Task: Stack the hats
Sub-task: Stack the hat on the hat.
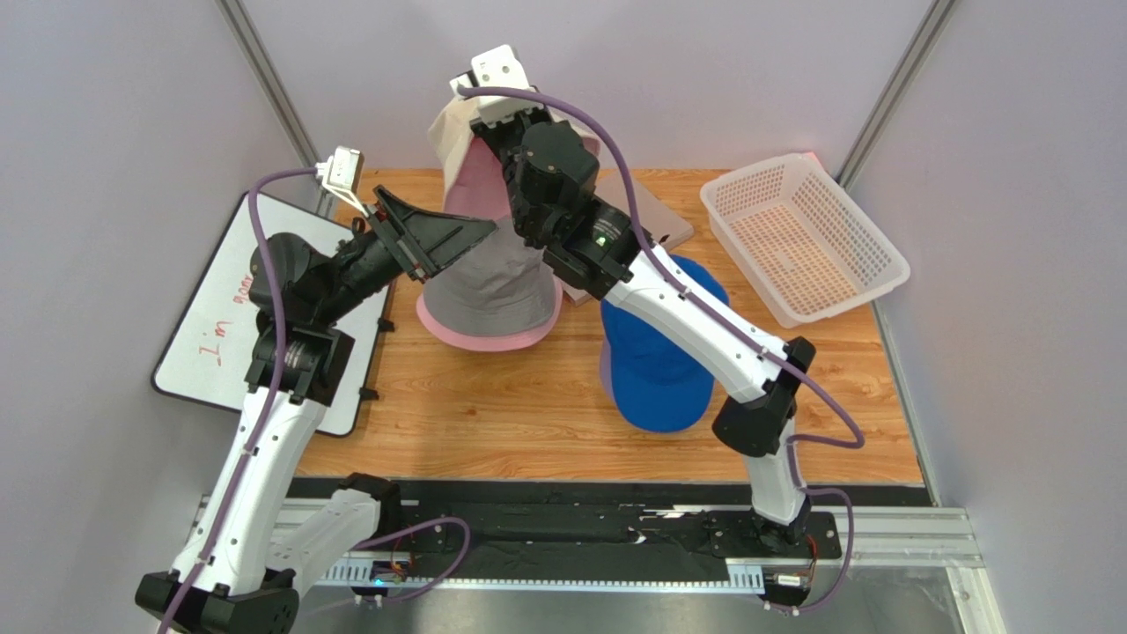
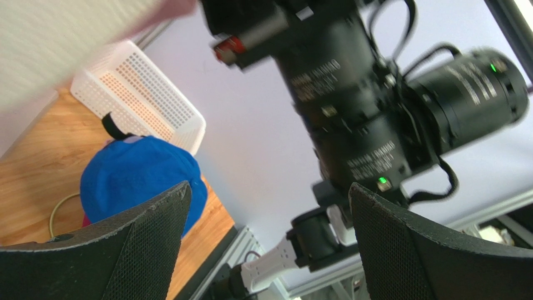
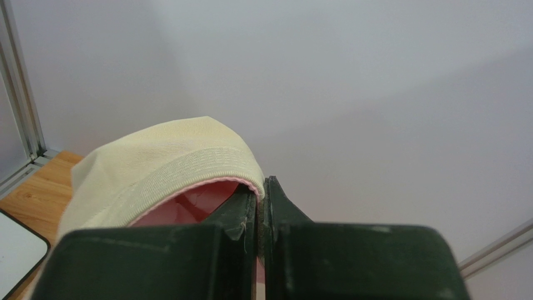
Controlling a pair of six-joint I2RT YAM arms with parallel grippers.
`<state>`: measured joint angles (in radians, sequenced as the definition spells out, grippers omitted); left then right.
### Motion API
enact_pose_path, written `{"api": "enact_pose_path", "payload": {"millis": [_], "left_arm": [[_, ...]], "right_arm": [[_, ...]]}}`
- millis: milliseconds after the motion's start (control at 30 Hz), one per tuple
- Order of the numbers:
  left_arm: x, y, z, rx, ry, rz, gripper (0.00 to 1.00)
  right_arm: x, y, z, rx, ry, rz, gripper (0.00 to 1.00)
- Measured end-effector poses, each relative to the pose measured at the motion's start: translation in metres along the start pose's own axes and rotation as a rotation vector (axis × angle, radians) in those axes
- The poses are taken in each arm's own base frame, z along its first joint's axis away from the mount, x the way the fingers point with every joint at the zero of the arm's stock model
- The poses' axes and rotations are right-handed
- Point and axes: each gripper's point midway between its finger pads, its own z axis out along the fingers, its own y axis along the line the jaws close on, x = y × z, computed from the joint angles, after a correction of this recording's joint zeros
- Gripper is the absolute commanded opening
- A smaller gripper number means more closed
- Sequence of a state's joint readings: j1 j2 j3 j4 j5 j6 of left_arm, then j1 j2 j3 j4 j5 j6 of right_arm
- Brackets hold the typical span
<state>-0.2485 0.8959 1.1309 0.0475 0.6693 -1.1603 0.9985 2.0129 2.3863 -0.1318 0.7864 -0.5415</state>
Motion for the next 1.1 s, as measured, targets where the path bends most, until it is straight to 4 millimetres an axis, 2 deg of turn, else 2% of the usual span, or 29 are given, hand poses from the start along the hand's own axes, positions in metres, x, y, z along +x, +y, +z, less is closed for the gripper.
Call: {"api": "enact_pose_path", "payload": {"millis": [100, 300, 433, 567, 767, 833, 900, 1100], "left_arm": [[-0.008, 0.011, 0.006, -0.031, -0.040, -0.022, 1.00], [-0.028, 0.020, 0.021, -0.023, -0.119, -0.038, 1.00], [-0.031, 0.028, 0.030, -0.018, -0.124, -0.079, 1.00], [-0.026, 0.024, 0.027, -0.011, -0.127, -0.095, 1.00], [-0.012, -0.026, 0.009, 0.097, -0.127, -0.065, 1.00], [-0.009, -0.034, 0.007, 0.122, -0.123, -0.064, 1.00], [-0.008, -0.031, 0.008, 0.123, -0.128, -0.066, 1.00], [-0.002, 0.004, 0.026, 0.048, -0.116, -0.145, 1.00]], "right_arm": [[0.003, -0.006, -0.013, -0.008, 0.020, 0.018, 0.00], [-0.002, -0.012, -0.044, -0.049, 0.023, 0.082, 0.00], [-0.009, -0.017, -0.056, -0.056, 0.016, 0.111, 0.00], [-0.010, -0.023, -0.055, -0.021, 0.015, 0.096, 0.00], [-0.006, -0.018, -0.043, 0.040, 0.023, 0.061, 0.00], [-0.001, -0.011, -0.039, 0.041, 0.033, 0.050, 0.00], [0.005, -0.005, -0.039, 0.035, 0.048, 0.046, 0.00], [0.013, -0.004, -0.041, 0.037, 0.069, 0.061, 0.00]]}}
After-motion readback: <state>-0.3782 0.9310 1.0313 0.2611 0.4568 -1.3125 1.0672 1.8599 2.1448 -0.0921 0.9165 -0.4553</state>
